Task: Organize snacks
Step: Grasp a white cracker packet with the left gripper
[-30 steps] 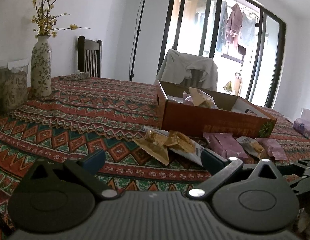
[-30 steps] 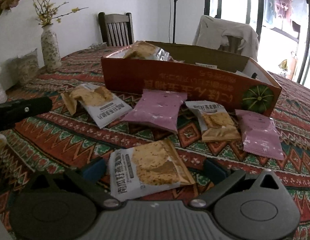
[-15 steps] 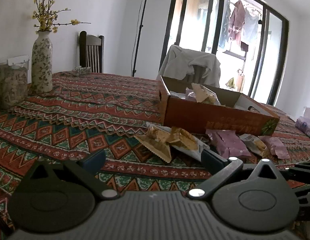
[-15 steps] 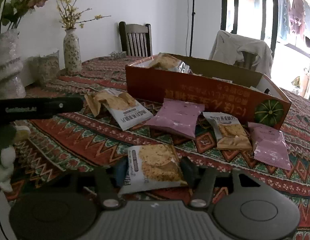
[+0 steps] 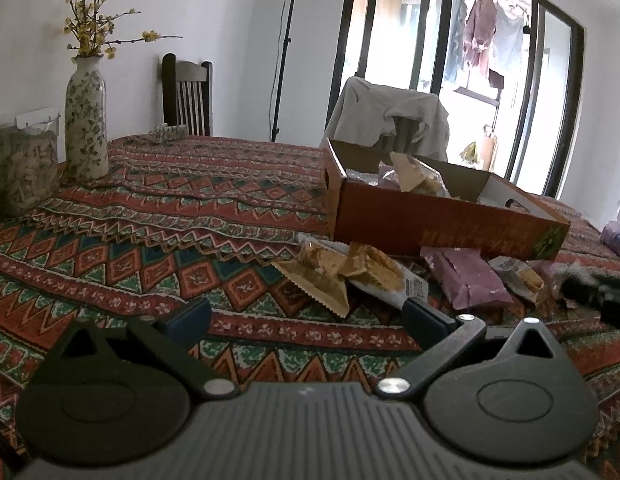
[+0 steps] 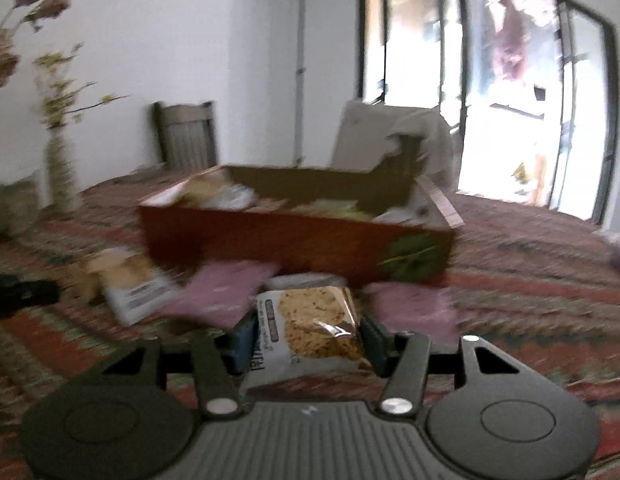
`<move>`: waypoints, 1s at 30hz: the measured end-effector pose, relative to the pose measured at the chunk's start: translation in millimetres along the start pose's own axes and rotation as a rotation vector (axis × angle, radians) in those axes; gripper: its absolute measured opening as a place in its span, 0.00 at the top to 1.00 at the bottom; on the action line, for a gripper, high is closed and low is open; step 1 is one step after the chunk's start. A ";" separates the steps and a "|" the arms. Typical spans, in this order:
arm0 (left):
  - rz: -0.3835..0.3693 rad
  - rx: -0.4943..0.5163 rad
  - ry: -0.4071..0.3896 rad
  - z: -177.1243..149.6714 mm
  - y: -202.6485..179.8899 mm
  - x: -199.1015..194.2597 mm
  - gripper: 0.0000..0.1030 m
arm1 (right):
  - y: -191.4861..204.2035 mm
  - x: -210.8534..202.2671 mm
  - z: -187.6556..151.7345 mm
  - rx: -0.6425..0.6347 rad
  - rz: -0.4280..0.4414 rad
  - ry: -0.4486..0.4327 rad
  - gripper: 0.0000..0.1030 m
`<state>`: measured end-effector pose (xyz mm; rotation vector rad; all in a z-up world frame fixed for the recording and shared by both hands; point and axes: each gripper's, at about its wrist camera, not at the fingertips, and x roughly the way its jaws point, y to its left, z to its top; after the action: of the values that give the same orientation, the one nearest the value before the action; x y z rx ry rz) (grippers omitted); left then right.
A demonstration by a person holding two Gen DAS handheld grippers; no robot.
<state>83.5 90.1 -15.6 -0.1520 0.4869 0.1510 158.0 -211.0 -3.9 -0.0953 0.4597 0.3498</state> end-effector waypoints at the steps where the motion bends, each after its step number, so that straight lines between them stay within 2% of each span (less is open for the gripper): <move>1: 0.003 0.003 0.004 0.0 -0.5 0.5 0.00 | -5.2 2.0 0.5 0.002 -0.024 -0.008 0.47; 3: 0.010 0.010 0.012 0.2 -1.6 1.9 0.00 | -18.4 6.9 1.0 0.024 -0.067 -0.019 0.47; 8: 0.073 0.021 0.033 2.5 -5.1 7.2 0.00 | -31.2 10.2 1.4 0.072 -0.062 -0.032 0.47; 15: 0.158 0.129 0.147 16.7 -14.6 37.8 0.00 | -26.7 7.9 0.7 0.065 -0.058 -0.046 0.47; 23: 0.182 0.242 0.203 42.4 -32.5 77.7 0.00 | -25.8 4.7 -0.1 0.071 -0.059 -0.052 0.46; 26: 0.193 0.248 0.232 43.9 -35.3 95.3 0.00 | -28.2 4.0 0.1 0.082 -0.057 -0.053 0.46; 28: 0.184 0.222 0.235 43.6 -32.5 102.1 0.03 | -28.6 4.6 0.1 0.086 -0.056 -0.051 0.46; 30: 0.158 0.196 0.225 44.7 -29.3 103.9 0.13 | -28.5 4.5 0.0 0.086 -0.055 -0.052 0.46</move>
<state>199.7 80.7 -22.8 0.0626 0.7348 0.2406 171.7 -236.3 -5.6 -0.0150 0.4198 0.2773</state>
